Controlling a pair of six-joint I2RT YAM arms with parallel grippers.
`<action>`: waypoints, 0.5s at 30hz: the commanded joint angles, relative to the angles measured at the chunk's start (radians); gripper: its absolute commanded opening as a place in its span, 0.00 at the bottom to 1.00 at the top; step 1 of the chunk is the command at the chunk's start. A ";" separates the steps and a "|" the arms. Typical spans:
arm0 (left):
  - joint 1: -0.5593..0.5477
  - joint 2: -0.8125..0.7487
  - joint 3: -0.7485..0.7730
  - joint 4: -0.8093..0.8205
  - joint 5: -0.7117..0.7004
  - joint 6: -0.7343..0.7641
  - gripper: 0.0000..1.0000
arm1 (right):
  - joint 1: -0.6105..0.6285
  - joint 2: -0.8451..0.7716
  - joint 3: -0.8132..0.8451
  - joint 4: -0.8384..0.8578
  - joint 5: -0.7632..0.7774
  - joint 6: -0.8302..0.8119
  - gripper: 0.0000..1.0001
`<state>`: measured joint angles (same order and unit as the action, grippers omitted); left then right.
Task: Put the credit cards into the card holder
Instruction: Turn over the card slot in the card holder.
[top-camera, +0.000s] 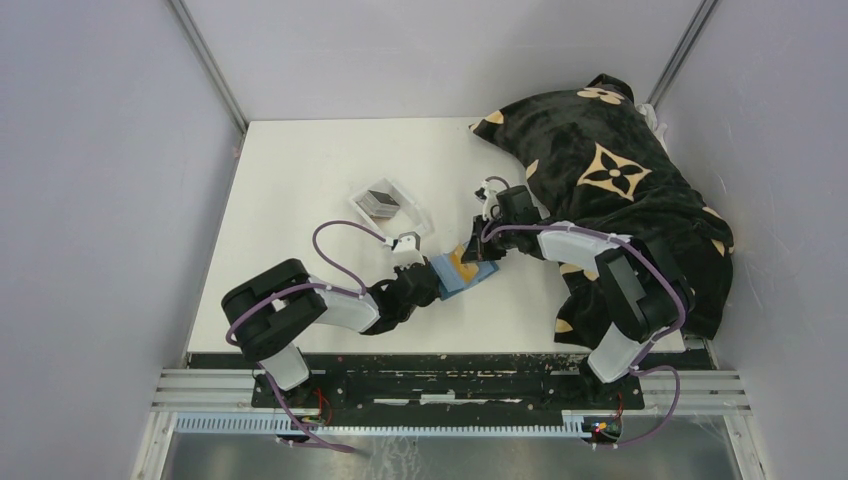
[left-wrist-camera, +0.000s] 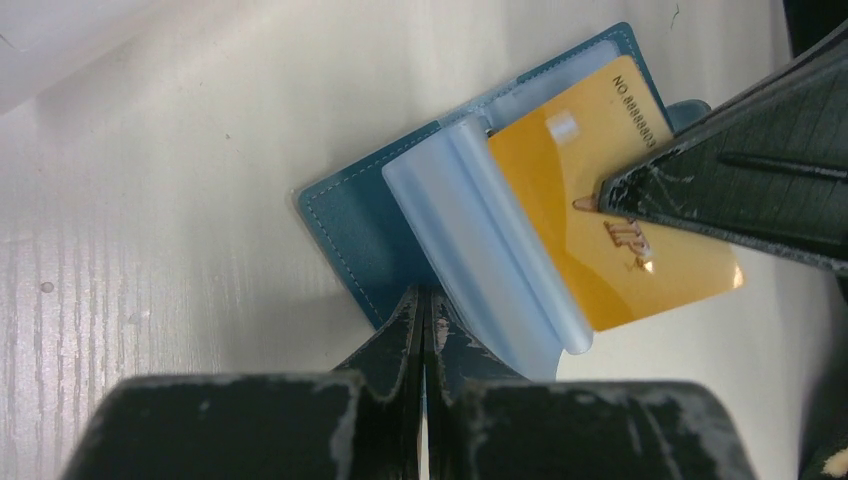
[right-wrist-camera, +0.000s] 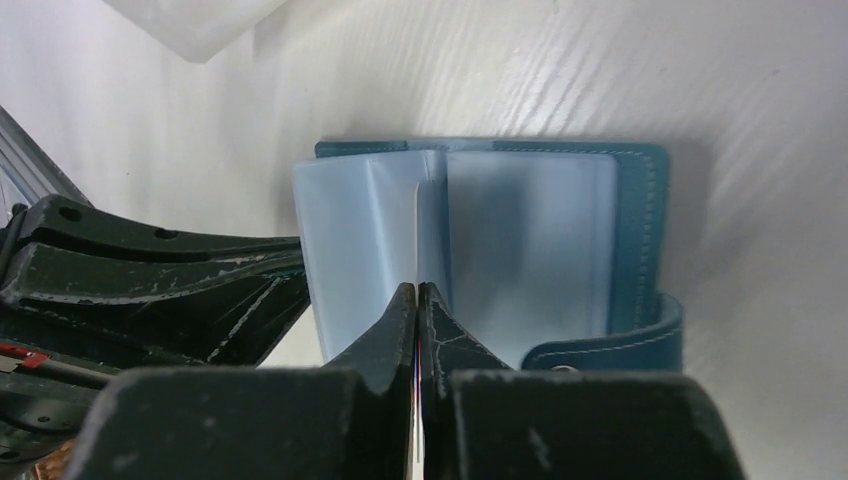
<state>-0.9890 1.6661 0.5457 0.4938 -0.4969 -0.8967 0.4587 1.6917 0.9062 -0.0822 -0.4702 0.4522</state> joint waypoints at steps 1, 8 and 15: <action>0.003 0.057 -0.034 -0.156 0.004 0.005 0.03 | 0.039 -0.040 0.013 -0.004 -0.015 0.014 0.01; 0.002 0.051 -0.035 -0.169 0.001 0.002 0.03 | 0.067 -0.032 0.028 -0.021 0.005 0.004 0.01; 0.002 0.015 -0.047 -0.200 -0.013 0.001 0.03 | 0.068 -0.024 0.034 -0.024 0.015 -0.001 0.01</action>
<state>-0.9886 1.6634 0.5457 0.4870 -0.4976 -0.8974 0.5232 1.6875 0.9066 -0.1081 -0.4618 0.4557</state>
